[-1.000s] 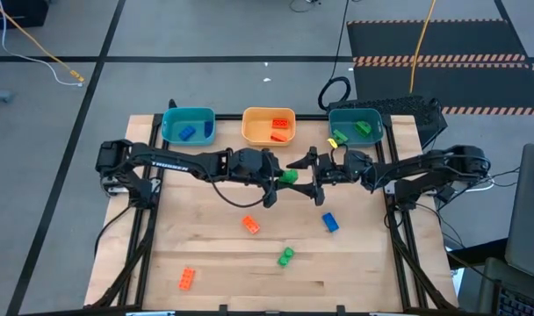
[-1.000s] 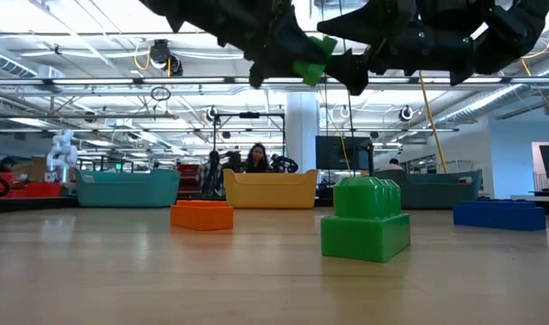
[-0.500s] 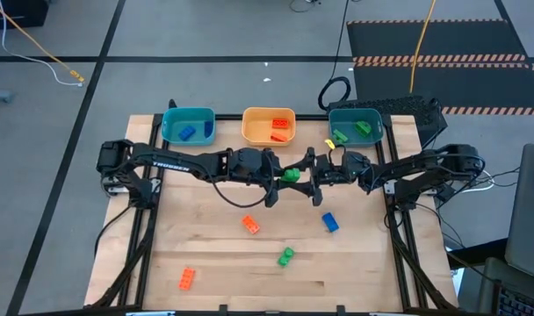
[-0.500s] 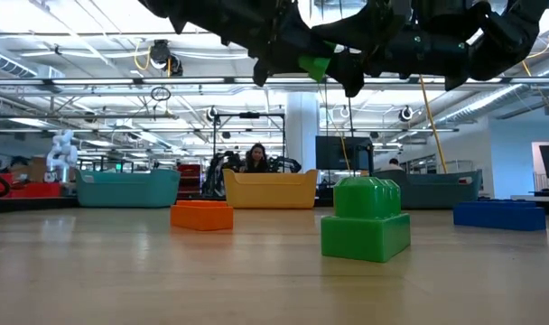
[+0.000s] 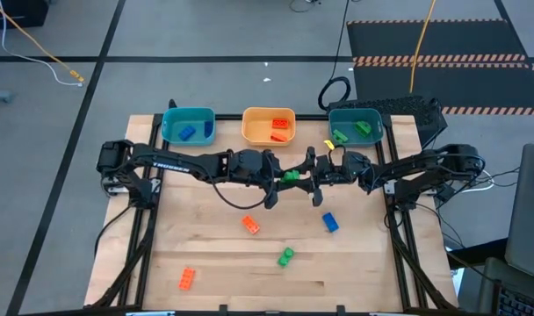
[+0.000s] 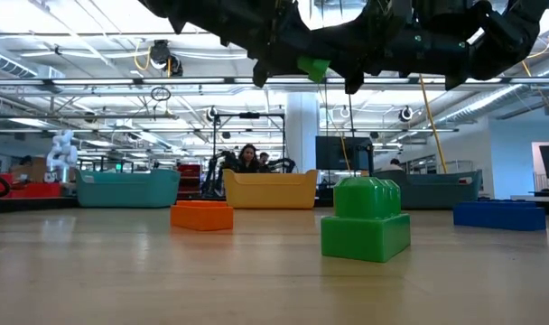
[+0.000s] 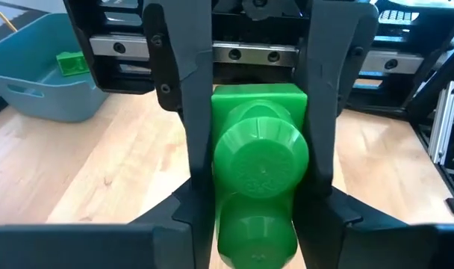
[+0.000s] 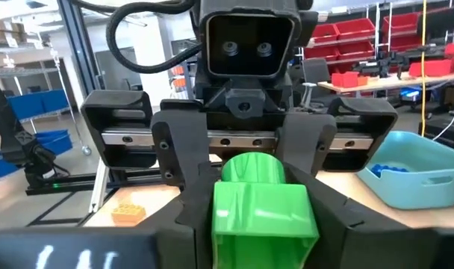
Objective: Sort & place blocks by color
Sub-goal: Put the green game piece into the dark blue bin
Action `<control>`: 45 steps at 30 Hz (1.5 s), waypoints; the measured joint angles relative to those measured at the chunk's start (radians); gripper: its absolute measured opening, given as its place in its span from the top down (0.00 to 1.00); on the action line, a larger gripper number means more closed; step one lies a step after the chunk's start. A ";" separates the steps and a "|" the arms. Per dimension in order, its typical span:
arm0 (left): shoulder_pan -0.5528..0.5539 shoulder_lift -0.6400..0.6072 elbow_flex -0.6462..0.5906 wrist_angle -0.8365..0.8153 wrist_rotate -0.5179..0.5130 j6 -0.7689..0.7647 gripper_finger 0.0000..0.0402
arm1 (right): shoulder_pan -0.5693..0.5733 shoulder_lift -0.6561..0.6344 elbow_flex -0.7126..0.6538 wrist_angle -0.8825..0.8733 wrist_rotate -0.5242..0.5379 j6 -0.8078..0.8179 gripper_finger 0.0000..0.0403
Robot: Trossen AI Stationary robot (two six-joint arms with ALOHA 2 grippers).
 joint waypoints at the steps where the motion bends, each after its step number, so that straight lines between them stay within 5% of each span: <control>1: 0.000 0.000 0.000 0.000 -0.001 0.000 0.63 | 0.001 0.000 0.000 0.000 0.000 -0.012 0.68; 11: 0.001 -0.012 0.000 -0.059 -0.040 -0.023 0.55 | 0.006 -0.020 0.000 -0.061 0.033 -0.163 0.68; 19: 0.011 -0.146 0.003 -0.203 -0.088 -0.017 0.54 | 0.004 -0.043 -0.002 -0.206 0.128 -0.234 0.68; 29: -0.006 -0.256 0.002 -0.438 -0.316 -0.042 0.54 | -0.051 -0.145 -0.001 -0.456 0.541 -0.312 0.69; 35: -0.018 -0.226 0.002 -0.451 -0.341 -0.072 0.54 | -0.135 -0.217 -0.001 -0.626 0.762 -0.303 0.69; 45: -0.034 -0.168 0.001 -0.436 -0.346 -0.098 0.54 | -0.318 -0.265 -0.001 -0.826 0.818 -0.217 0.69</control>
